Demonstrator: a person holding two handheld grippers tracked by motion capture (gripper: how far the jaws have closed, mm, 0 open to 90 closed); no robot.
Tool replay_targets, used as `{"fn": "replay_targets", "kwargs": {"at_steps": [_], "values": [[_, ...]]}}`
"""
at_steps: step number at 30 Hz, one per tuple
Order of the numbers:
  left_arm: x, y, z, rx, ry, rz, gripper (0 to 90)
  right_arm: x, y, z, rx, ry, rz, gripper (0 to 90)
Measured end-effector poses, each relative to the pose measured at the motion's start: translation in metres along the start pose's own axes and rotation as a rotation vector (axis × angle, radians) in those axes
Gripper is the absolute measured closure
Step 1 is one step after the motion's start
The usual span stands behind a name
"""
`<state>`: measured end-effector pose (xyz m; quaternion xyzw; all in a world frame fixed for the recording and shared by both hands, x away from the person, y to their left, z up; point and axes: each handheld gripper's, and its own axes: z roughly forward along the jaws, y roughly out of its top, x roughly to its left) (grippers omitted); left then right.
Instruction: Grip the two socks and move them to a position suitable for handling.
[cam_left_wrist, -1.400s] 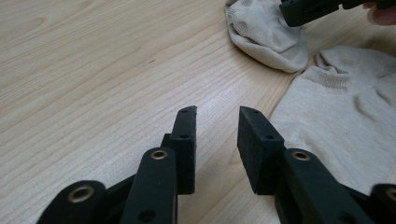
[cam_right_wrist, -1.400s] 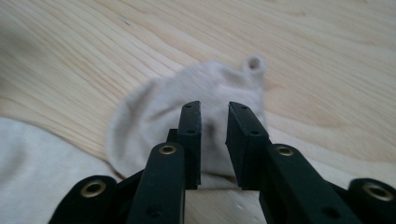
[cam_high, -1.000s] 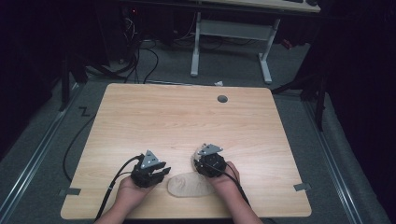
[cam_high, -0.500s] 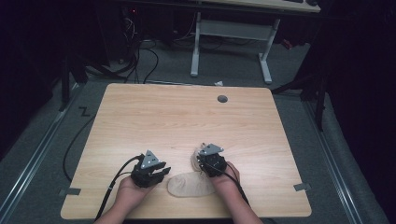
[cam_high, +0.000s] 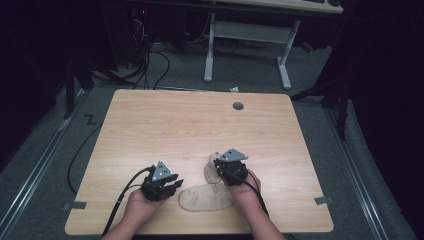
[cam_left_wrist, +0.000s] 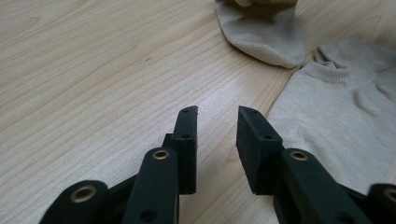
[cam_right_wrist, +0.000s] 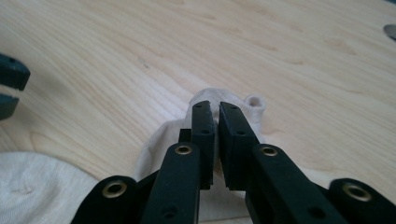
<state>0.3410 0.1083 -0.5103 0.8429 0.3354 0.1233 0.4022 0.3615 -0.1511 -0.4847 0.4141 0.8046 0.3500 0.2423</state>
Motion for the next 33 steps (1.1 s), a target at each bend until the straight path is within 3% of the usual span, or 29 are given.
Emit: {"fn": "replay_targets", "kwargs": {"at_steps": [4,5,7,8,12,14,15,17,19,20,25,27,33], "values": [[0.0,0.0,0.0,0.0,0.002,0.0,69.1,-0.007,0.003,-0.004,-0.019,-0.005,0.026,85.0],[0.0,0.0,-0.001,-0.003,0.005,-0.001,69.1,-0.015,0.004,-0.005,-0.028,-0.003,0.065,84.9],[0.0,0.0,-0.001,-0.004,0.004,0.0,69.1,-0.019,0.003,-0.005,-0.028,0.0,0.079,84.9],[0.0,0.0,-0.002,-0.004,0.004,-0.004,69.1,-0.029,0.003,-0.004,-0.03,-0.006,0.121,84.8],[-0.001,-0.001,-0.002,0.0,0.007,0.001,69.1,-0.054,0.001,0.001,-0.031,-0.022,0.203,84.7],[-0.002,-0.001,-0.002,-0.001,0.007,0.0,69.1,-0.06,0.0,0.002,-0.027,-0.029,0.219,84.7],[-0.002,-0.001,-0.003,-0.003,0.007,-0.001,69.2,-0.072,-0.002,0.005,-0.021,-0.046,0.241,84.5],[-0.001,-0.001,-0.003,0.0,0.008,-0.002,69.1,-0.083,-0.005,0.008,-0.012,-0.063,0.27,84.1],[-0.001,-0.002,-0.003,0.001,0.011,-0.002,69.2,-0.086,-0.006,0.009,-0.007,-0.068,0.279,83.4],[0.0,-0.002,-0.002,0.002,0.011,-0.005,69.1,-0.097,-0.012,0.012,0.006,-0.092,0.294,82.1],[0.002,-0.002,-0.002,0.002,0.014,-0.008,69.2,-0.114,-0.022,0.01,0.023,-0.151,0.302,72.0],[0.002,-0.002,-0.002,0.003,0.016,-0.009,69.2,-0.116,-0.022,0.004,0.006,-0.186,0.267,71.4],[0.002,-0.002,-0.002,0.003,0.02,-0.008,69.2,-0.108,-0.02,0.01,0.037,-0.168,0.184,79.4]]}}
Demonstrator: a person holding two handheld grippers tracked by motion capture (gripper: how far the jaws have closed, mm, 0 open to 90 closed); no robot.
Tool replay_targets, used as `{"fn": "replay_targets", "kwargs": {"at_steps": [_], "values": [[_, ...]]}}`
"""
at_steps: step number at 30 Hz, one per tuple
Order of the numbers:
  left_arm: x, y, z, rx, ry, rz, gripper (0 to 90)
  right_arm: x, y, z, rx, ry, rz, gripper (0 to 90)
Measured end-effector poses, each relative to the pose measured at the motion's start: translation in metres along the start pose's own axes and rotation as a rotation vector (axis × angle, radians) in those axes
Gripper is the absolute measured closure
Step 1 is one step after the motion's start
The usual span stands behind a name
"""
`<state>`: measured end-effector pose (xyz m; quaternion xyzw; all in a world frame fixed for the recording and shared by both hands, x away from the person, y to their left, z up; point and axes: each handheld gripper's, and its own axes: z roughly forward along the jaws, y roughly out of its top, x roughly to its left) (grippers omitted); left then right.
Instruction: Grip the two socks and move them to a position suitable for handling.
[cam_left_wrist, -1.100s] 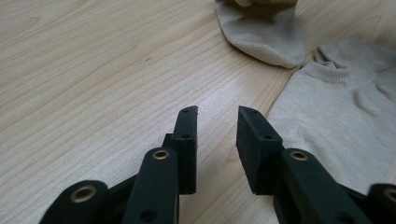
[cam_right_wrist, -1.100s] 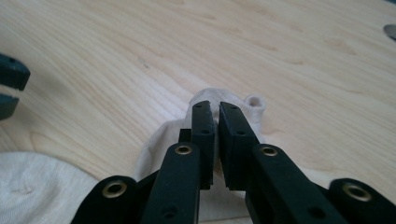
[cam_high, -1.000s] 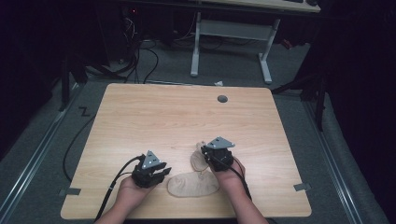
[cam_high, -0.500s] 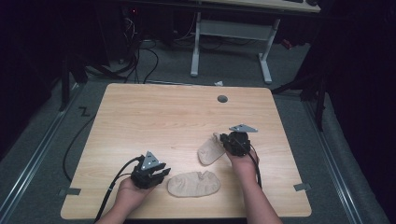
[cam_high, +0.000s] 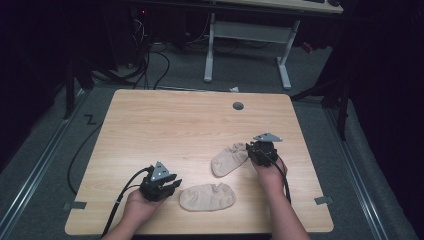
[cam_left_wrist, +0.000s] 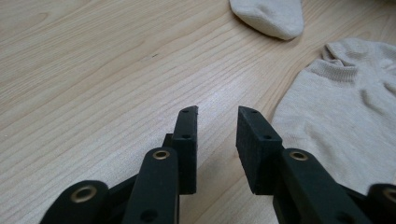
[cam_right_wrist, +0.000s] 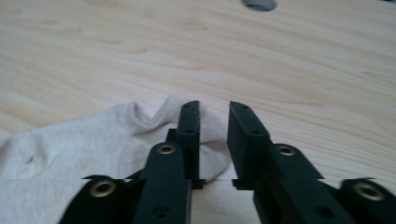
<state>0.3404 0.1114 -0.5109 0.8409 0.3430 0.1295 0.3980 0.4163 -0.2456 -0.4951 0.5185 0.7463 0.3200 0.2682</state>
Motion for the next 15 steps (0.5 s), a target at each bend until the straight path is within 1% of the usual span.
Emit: {"fn": "replay_targets", "kwargs": {"at_steps": [2,3,4,6,7,8,9,11,13,14,15], "values": [[0.0,0.0,-0.001,-0.003,0.0,0.001,69.1,0.003,-0.002,0.007,0.032,0.01,-0.029,83.2],[0.001,0.0,-0.002,-0.009,-0.001,0.0,69.2,0.005,-0.006,0.014,0.076,0.013,-0.045,84.9],[0.001,0.0,-0.002,-0.009,-0.001,0.0,69.2,0.005,-0.006,0.014,0.076,0.013,-0.045,84.9],[0.003,0.0,-0.004,-0.013,-0.001,-0.001,69.1,0.009,-0.012,0.019,0.117,0.018,-0.062,85.4],[0.003,0.0,-0.004,-0.013,-0.001,-0.001,69.2,0.009,-0.012,0.019,0.117,0.018,-0.062,85.4],[0.004,0.0,-0.004,-0.016,-0.001,-0.003,69.1,0.014,-0.015,0.017,0.128,0.018,-0.079,85.3],[0.004,0.0,-0.004,-0.016,-0.001,-0.003,69.1,0.014,-0.015,0.017,0.128,0.018,-0.079,85.3],[0.005,0.0,-0.003,-0.018,-0.001,-0.009,69.0,0.021,-0.021,0.011,0.12,0.036,-0.092,84.8],[0.005,0.001,-0.003,-0.016,0.0,-0.007,68.6,0.03,-0.026,0.006,0.111,0.052,-0.104,84.3],[0.005,0.001,-0.003,-0.016,0.0,-0.007,68.4,0.03,-0.026,0.006,0.111,0.052,-0.104,84.3],[0.004,0.002,-0.002,-0.018,0.0,-0.004,68.3,0.038,-0.03,0.001,0.1,0.075,-0.109,83.2]]}}
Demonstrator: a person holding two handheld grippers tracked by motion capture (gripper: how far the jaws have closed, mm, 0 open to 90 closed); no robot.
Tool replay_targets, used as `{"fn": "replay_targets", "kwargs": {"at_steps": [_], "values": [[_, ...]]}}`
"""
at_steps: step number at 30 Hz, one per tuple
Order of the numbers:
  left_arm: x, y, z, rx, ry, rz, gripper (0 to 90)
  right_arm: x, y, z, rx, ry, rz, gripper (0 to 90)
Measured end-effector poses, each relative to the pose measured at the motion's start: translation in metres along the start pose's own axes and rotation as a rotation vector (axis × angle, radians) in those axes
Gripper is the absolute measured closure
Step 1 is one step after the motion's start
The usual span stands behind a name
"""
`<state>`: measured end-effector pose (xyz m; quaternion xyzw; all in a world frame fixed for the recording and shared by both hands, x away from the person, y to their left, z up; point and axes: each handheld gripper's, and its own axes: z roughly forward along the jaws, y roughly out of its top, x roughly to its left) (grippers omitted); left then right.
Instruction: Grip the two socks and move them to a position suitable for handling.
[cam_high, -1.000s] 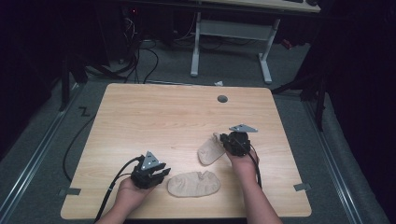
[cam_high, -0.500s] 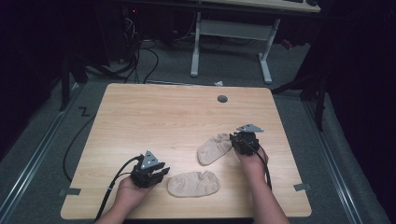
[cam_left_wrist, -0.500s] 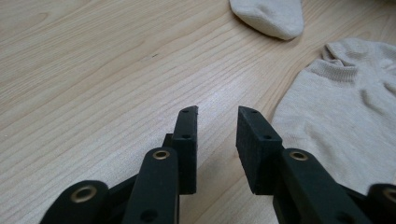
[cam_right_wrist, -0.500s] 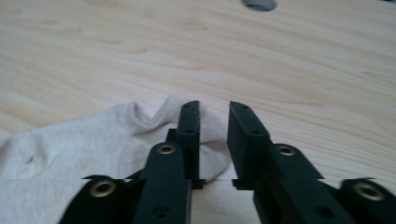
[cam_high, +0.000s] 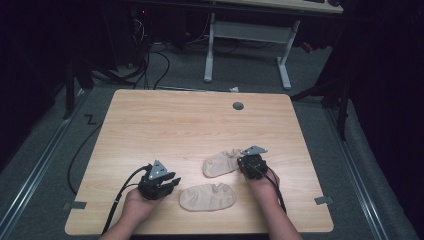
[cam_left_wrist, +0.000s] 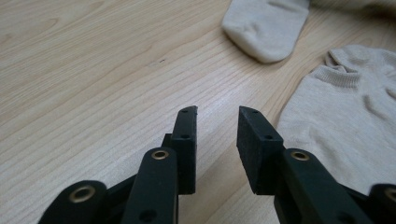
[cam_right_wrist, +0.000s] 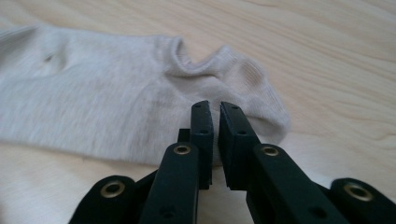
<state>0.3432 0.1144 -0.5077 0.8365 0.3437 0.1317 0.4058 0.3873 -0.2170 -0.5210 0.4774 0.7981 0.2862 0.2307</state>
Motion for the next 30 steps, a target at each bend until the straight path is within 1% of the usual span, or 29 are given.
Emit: {"fn": "replay_targets", "kwargs": {"at_steps": [1,2,4,5,7,8,9,10,11,12,13,14,15,16,19,20,21,22,23,24,25,28,30], "values": [[-0.001,0.0,0.0,-0.001,0.002,0.003,68.1,0.005,-0.001,-0.002,-0.002,0.012,-0.004,83.0],[-0.001,0.0,0.0,-0.001,0.002,0.003,67.9,0.005,-0.001,-0.002,-0.002,0.012,-0.004,83.0],[-0.002,0.0,0.001,0.003,0.001,0.005,67.7,0.016,-0.003,-0.003,-0.013,0.04,-0.028,82.3],[-0.002,0.0,0.002,0.007,0.003,0.011,67.4,0.027,-0.003,-0.005,-0.019,0.064,-0.053,79.9],[-0.003,0.0,0.002,0.009,0.008,0.016,66.9,0.031,-0.002,-0.01,-0.042,0.062,-0.064,78.0],[-0.003,0.0,0.002,0.009,0.008,0.016,66.6,0.031,-0.002,-0.01,-0.042,0.062,-0.064,78.0],[-0.002,0.0,0.002,0.008,0.012,0.017,65.7,0.029,-0.001,-0.016,-0.075,0.043,-0.059,76.8],[-0.002,0.0,0.002,0.004,0.014,0.012,64.9,0.026,-0.001,-0.018,-0.084,0.031,-0.049,76.6],[-0.001,0.001,0.002,0.001,0.018,0.01,63.9,0.022,-0.001,-0.019,-0.089,0.023,-0.031,76.3],[-0.001,0.001,0.002,0.001,0.018,0.01,62.6,0.022,-0.001,-0.019,-0.089,0.023,-0.031,76.3],[0.0,0.001,0.002,0.0,0.022,0.008,62.6,0.018,-0.002,-0.018,-0.084,0.02,-0.018,76.1],[0.001,0.003,0.005,-0.002,0.031,0.005,60.2,0.01,-0.004,-0.018,-0.077,0.013,0.009,75.2],[0.001,0.003,0.005,-0.002,0.031,0.005,59.3,0.01,-0.004,-0.018,-0.077,0.013,0.009,75.2],[0.002,0.005,0.009,0.0,0.035,0.007,58.3,0.006,-0.006,-0.019,-0.088,0.014,0.028,73.7],[0.001,0.009,0.016,-0.001,0.04,0.004,55.7,0.004,-0.007,-0.021,-0.107,0.016,0.043,71.6],[0.001,0.011,0.019,-0.008,0.037,-0.001,55.1,0.003,-0.007,-0.021,-0.114,0.02,0.043,70.6],[0.001,0.011,0.019,-0.008,0.037,-0.001,54.5,0.003,-0.007,-0.021,-0.114,0.02,0.043,70.6],[0.0,0.014,0.022,-0.009,0.037,-0.007,54.5,0.002,-0.007,-0.021,-0.117,0.024,0.051,70.1],[-0.001,0.019,0.027,-0.007,0.048,0.0,52.4,0.002,-0.006,-0.02,-0.118,0.03,0.054,69.7],[-0.002,0.023,0.031,-0.009,0.051,-0.004,52.1,0.001,-0.006,-0.019,-0.119,0.03,0.053,69.8],[-0.002,0.023,0.031,-0.009,0.051,-0.004,51.6,0.001,-0.006,-0.019,-0.119,0.03,0.053,69.8],[-0.004,0.033,0.043,0.004,0.062,-0.004,50.5,0.001,-0.006,-0.013,-0.109,0.039,0.058,70.1],[-0.006,0.038,0.051,0.003,0.066,-0.007,50.3,0.001,-0.006,-0.01,-0.101,0.04,0.061,70.5]]}}
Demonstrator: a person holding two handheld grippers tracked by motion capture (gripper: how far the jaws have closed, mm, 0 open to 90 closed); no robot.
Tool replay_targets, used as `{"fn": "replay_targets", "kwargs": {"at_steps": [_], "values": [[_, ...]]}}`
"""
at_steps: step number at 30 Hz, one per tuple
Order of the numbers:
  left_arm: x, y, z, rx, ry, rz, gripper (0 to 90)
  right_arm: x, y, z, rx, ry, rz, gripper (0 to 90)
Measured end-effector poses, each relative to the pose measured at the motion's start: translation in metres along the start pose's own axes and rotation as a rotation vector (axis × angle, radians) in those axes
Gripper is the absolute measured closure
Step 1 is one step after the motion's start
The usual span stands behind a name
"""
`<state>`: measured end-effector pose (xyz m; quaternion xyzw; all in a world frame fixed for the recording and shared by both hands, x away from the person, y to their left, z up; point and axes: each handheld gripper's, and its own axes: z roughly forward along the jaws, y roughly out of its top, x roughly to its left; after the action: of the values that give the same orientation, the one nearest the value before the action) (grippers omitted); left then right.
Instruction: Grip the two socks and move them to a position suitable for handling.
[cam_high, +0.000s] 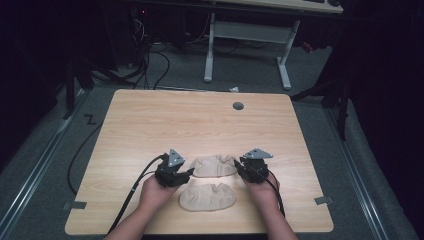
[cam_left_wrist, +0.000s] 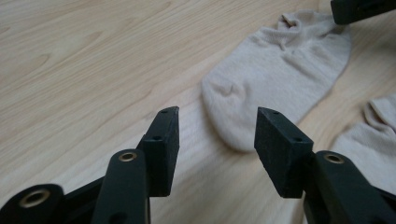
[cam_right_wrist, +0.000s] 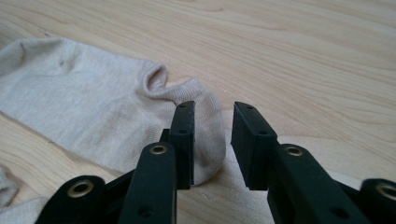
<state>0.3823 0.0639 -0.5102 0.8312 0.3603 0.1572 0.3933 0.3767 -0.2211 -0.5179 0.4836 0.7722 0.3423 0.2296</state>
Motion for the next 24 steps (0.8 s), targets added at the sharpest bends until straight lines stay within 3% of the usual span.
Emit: {"fn": "replay_targets", "kwargs": {"at_steps": [5,12,16,24], "values": [[-0.004,0.004,0.02,0.04,0.031,-0.004,55.0,-0.003,-0.001,0.002,0.01,0.007,0.017,70.4],[-0.002,0.003,0.023,0.06,0.042,-0.018,66.2,-0.003,-0.006,0.007,0.045,0.025,0.022,70.2],[0.0,0.003,0.023,0.046,0.058,-0.021,75.5,-0.004,-0.006,0.008,0.043,0.039,0.022,72.0],[0.0,0.0,0.026,0.045,0.059,-0.027,84.2,-0.002,-0.006,0.009,0.039,0.044,0.007,76.1]]}}
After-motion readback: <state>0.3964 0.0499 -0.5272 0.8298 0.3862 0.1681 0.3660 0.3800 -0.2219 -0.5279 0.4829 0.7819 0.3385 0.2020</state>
